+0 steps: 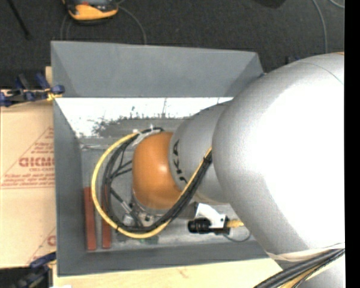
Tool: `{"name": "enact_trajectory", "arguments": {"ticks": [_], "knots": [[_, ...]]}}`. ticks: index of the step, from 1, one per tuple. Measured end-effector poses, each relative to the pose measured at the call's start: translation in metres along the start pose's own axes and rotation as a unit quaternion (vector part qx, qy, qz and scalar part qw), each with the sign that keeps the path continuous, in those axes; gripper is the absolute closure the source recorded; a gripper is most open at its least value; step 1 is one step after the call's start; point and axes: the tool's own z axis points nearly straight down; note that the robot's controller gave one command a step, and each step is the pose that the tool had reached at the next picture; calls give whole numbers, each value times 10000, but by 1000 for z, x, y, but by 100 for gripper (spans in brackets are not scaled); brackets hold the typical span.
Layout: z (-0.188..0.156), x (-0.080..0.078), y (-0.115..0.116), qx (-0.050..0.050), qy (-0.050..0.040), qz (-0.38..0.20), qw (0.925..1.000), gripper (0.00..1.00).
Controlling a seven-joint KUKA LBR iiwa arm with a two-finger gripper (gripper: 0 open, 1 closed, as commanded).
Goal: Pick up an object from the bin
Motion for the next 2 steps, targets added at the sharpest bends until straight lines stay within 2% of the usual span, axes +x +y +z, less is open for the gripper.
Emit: {"name": "enact_trajectory", "arguments": {"ticks": [2], "knots": [[-26,-1,0,-12,-11,0,10000,100]]}}
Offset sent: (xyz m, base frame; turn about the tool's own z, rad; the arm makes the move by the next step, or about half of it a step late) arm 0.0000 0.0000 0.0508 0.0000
